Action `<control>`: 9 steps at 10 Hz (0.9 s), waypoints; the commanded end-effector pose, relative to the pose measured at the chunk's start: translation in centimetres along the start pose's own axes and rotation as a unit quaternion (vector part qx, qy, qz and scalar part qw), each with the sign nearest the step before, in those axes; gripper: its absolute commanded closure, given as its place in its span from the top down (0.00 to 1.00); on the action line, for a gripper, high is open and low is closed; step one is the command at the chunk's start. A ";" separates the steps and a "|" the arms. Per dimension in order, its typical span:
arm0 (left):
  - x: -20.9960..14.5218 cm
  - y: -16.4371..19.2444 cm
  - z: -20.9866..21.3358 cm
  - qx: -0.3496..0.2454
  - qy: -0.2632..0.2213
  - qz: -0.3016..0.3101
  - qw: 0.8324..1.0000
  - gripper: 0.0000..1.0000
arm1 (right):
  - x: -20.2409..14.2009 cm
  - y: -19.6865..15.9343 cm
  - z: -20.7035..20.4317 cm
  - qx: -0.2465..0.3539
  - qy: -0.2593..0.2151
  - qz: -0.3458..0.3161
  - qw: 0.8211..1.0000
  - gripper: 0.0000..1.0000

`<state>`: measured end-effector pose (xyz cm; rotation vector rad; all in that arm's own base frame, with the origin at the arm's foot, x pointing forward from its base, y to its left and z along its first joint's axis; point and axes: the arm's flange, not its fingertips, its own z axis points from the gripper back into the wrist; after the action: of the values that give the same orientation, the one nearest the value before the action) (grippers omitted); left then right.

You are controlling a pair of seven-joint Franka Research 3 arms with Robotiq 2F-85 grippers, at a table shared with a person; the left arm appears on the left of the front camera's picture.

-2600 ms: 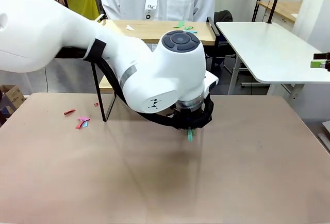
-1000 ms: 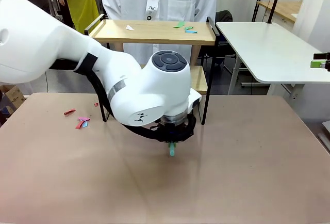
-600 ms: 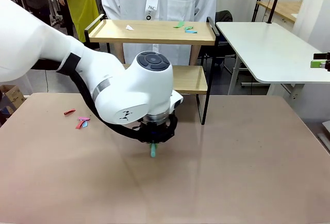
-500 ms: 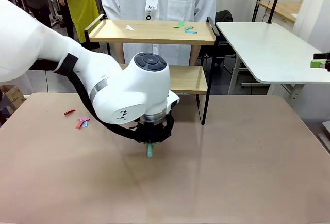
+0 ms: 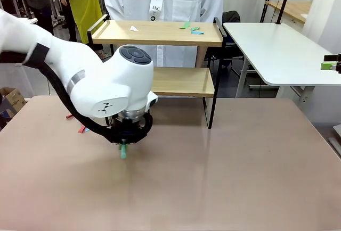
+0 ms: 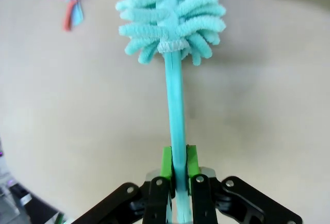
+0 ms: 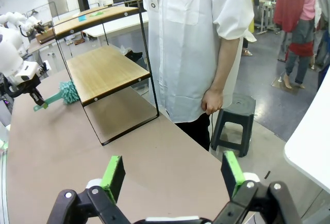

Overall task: Clean the shelf.
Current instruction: Clean the specific section of the Shelf indicated by the human with the Duster.

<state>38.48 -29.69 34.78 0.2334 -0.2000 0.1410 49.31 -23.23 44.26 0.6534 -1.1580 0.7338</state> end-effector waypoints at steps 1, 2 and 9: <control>-0.3 2.2 0.1 0.056 -0.003 0.021 0.998 0.13 | 0.2 0.1 0.0 -0.001 0.003 0.003 1.000 1.00; -0.5 2.7 0.5 0.071 -0.015 0.035 0.997 0.13 | 0.2 0.1 0.0 -0.001 0.003 0.003 1.000 1.00; -0.4 3.4 1.2 -0.038 -0.028 -0.025 0.999 0.13 | 0.2 0.1 0.0 -0.001 0.003 0.003 1.000 1.00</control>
<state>38.04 -28.37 35.65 0.2635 -0.2288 0.1402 49.31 -23.23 44.26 0.6535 -1.1580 0.7338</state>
